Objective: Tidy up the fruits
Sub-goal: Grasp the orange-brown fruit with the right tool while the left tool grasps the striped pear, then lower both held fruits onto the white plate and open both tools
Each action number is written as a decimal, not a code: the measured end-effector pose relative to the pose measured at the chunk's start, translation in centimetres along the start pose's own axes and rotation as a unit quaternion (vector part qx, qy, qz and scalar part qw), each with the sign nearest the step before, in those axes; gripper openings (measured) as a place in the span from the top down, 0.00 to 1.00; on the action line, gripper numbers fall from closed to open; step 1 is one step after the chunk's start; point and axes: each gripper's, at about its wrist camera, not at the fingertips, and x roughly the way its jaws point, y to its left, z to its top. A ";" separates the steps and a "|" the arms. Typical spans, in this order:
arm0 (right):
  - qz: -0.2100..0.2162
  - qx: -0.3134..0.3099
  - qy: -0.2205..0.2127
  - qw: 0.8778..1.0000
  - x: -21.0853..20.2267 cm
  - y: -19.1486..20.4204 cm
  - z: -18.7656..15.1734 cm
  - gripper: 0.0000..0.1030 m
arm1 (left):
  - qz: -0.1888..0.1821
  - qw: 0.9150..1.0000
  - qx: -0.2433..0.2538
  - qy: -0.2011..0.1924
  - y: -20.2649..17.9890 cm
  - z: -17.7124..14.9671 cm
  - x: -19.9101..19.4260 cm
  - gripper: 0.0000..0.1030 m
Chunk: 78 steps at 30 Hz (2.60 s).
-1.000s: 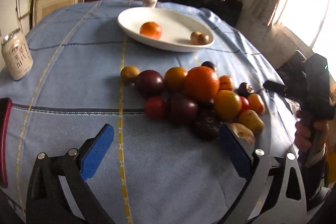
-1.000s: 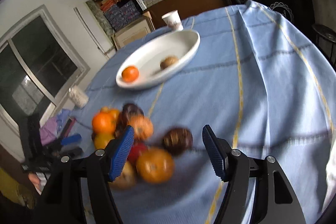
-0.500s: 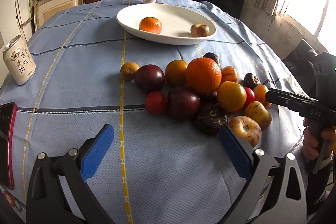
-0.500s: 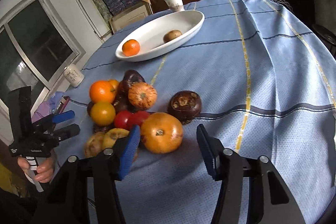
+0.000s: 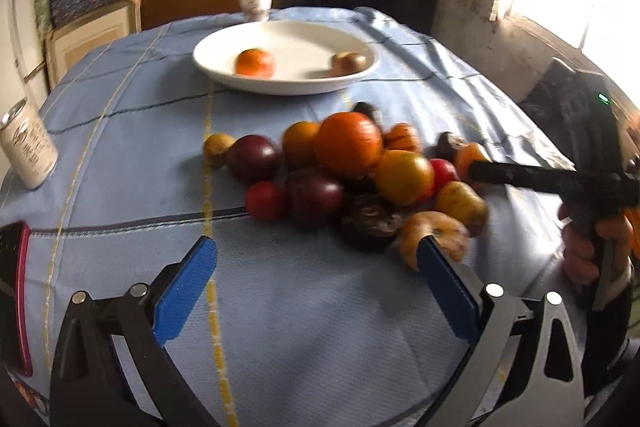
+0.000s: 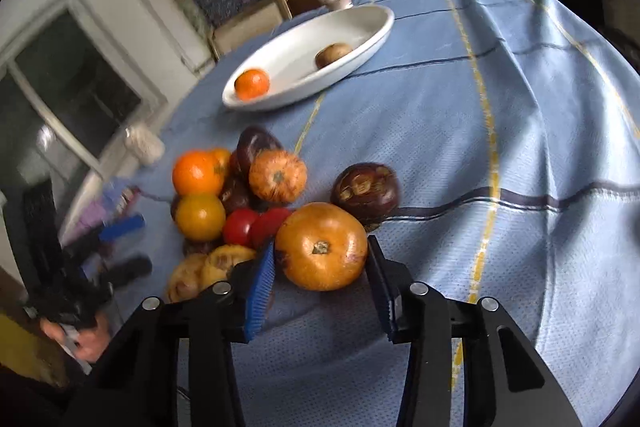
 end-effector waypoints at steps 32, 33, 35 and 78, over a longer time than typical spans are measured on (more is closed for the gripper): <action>0.004 -0.004 0.004 1.000 -0.1 0.1 -0.2 0.55 | -0.041 0.994 0.067 0.069 -6.5 0.4 3.6 0.56; 0.004 -0.007 0.009 1.000 0.1 0.2 -0.3 0.55 | -0.045 0.995 0.063 0.070 -6.3 0.5 3.7 0.57; 0.001 -0.018 0.016 1.000 0.3 0.7 -0.4 0.55 | -0.054 0.995 0.054 0.070 -6.0 0.5 3.6 0.57; 0.045 -0.058 -0.067 0.995 4.7 6.7 14.2 0.22 | 0.093 0.992 -0.078 -0.018 8.1 19.1 7.2 0.07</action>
